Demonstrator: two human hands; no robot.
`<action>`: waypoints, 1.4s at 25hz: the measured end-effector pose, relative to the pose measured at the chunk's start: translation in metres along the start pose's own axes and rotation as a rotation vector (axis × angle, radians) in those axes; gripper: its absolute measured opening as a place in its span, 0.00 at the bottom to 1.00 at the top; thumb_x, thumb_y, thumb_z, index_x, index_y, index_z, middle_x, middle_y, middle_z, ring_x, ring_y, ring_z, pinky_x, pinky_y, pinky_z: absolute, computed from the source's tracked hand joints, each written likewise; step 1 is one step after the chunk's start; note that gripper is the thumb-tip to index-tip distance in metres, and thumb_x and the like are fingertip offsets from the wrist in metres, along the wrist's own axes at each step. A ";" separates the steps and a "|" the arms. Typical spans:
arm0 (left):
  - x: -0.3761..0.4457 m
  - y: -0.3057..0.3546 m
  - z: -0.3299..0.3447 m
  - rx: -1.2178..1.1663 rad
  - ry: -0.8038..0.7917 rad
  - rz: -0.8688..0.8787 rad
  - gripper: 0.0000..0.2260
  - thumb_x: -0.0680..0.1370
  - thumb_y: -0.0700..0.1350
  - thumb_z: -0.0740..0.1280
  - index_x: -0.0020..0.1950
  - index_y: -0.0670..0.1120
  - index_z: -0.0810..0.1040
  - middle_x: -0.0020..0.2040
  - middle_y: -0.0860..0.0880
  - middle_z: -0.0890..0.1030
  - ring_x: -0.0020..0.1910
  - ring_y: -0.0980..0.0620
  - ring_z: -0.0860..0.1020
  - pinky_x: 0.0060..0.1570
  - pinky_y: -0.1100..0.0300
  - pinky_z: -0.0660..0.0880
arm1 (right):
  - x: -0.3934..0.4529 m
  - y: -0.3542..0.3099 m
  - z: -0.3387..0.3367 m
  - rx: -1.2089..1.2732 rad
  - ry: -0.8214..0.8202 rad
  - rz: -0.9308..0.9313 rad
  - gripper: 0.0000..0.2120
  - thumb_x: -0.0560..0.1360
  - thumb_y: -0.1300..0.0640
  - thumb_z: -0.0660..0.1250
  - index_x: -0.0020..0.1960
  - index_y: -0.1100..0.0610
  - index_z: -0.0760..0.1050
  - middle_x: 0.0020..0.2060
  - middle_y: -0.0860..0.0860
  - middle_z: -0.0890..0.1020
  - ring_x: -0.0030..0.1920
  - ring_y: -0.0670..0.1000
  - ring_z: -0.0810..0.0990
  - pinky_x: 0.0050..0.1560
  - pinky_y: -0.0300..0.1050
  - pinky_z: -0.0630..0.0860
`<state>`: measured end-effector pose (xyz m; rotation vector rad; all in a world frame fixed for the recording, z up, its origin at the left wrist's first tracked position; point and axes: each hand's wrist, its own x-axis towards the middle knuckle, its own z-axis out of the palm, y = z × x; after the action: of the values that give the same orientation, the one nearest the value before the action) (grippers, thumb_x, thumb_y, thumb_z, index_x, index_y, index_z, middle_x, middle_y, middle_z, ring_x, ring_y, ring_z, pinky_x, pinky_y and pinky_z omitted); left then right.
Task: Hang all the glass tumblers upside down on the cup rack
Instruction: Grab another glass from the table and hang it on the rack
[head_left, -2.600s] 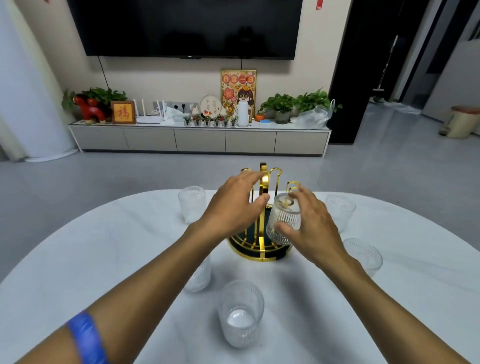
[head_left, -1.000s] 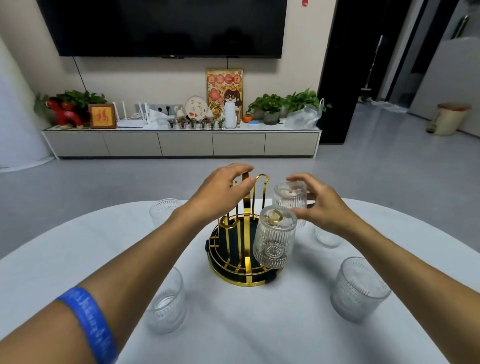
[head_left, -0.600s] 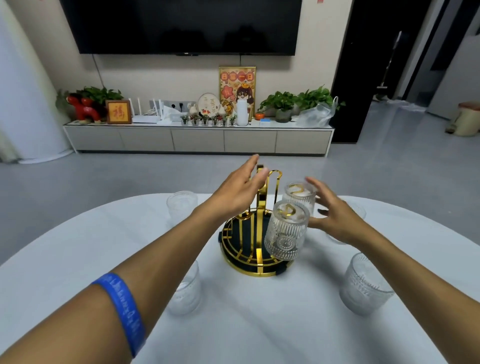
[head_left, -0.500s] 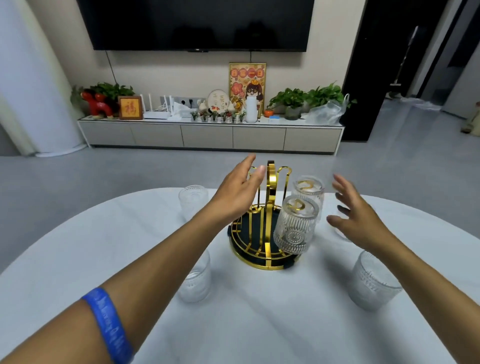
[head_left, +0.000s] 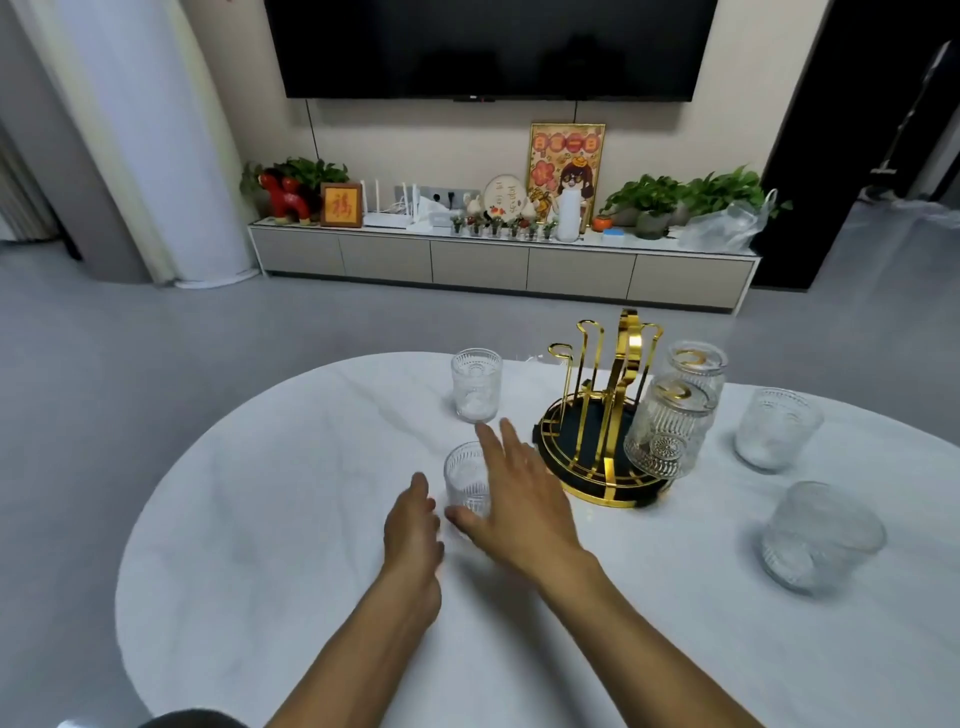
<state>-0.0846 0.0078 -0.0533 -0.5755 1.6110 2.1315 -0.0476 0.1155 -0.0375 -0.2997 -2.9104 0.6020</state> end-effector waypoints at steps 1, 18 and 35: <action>0.001 -0.002 -0.005 0.026 0.010 -0.023 0.19 0.81 0.53 0.60 0.68 0.44 0.72 0.65 0.43 0.76 0.60 0.44 0.76 0.54 0.51 0.72 | 0.009 -0.006 0.006 -0.038 -0.039 0.027 0.43 0.71 0.39 0.65 0.78 0.49 0.47 0.78 0.54 0.54 0.73 0.61 0.62 0.67 0.55 0.66; -0.039 0.091 0.089 0.357 -0.437 0.882 0.25 0.65 0.50 0.80 0.60 0.52 0.78 0.56 0.51 0.82 0.51 0.53 0.82 0.45 0.59 0.81 | 0.033 0.078 -0.144 -0.042 0.473 -0.028 0.24 0.77 0.48 0.61 0.72 0.50 0.64 0.71 0.51 0.69 0.69 0.56 0.67 0.62 0.56 0.67; 0.019 0.022 0.127 0.917 -0.471 1.096 0.24 0.67 0.56 0.74 0.62 0.57 0.74 0.57 0.60 0.75 0.54 0.59 0.74 0.49 0.67 0.72 | 0.051 0.111 -0.142 -0.304 0.220 0.031 0.35 0.73 0.64 0.63 0.76 0.49 0.57 0.78 0.48 0.59 0.71 0.60 0.63 0.64 0.64 0.65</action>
<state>-0.1227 0.1266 -0.0140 1.2254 2.5461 1.4743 -0.0519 0.2804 0.0521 -0.4190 -2.7783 0.1162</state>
